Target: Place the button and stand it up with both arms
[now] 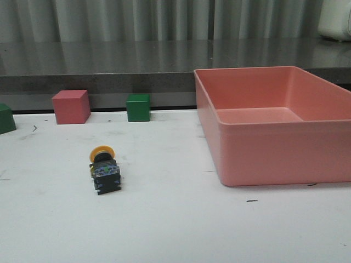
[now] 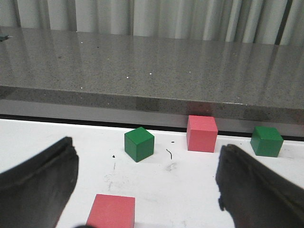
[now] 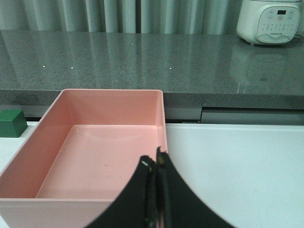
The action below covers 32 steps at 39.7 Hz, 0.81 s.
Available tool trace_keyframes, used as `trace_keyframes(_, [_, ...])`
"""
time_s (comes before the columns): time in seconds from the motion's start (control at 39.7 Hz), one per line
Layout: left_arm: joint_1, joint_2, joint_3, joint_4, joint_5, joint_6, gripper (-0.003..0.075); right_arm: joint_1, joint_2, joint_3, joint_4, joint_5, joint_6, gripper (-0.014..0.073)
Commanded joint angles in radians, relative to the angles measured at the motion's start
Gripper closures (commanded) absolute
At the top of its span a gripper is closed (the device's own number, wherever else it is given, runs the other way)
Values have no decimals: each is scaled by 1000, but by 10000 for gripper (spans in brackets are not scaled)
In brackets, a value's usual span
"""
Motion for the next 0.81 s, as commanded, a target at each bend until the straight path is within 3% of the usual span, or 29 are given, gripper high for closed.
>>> trace_keyframes(0.0, [2, 15, -40, -66, -91, -9, 156, -1, 5, -25, -13, -85, -10, 664])
trace_keyframes(0.08, [2, 19, -40, -169, -95, -9, 156, -1, 5, -25, -13, -85, -10, 664])
trace_keyframes(0.3, [-72, 160, -95, -167, -46, 30, 156, -1, 5, -25, -13, -85, -10, 664])
trace_keyframes(0.78, [-432, 788, -453, -165, 65, 30, 156, -1, 5, -25, -13, -84, -10, 664])
